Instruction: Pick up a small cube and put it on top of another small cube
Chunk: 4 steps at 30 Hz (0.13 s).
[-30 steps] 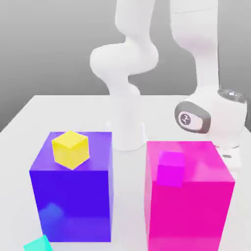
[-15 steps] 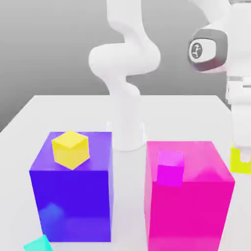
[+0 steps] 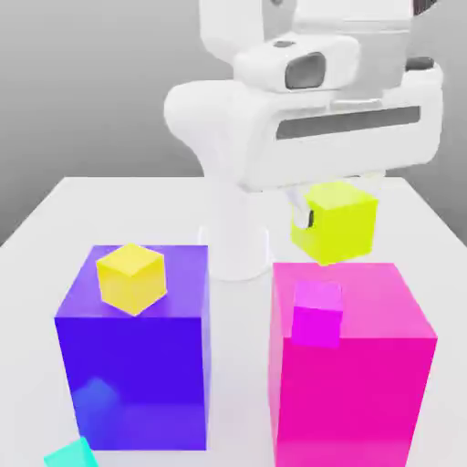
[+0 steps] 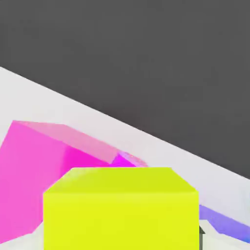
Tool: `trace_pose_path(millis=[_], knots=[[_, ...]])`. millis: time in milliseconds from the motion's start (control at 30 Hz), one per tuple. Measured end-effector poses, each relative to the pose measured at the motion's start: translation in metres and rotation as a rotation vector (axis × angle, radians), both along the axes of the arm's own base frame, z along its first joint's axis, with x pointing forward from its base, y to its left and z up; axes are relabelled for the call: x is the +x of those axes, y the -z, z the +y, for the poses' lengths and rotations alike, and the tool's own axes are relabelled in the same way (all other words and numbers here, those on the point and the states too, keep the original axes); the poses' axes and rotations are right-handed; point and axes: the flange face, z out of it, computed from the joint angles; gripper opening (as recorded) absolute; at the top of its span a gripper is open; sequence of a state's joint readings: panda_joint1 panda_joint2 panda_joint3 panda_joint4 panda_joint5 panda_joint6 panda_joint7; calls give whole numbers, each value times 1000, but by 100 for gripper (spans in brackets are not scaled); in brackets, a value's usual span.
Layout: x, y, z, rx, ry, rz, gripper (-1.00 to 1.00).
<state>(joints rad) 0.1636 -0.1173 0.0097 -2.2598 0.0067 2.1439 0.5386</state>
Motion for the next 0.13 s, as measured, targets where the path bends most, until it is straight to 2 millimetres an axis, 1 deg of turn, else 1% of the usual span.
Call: trace_pose_path(millis=[133], knots=[[0, 0, 0, 0, 0, 0, 100]])
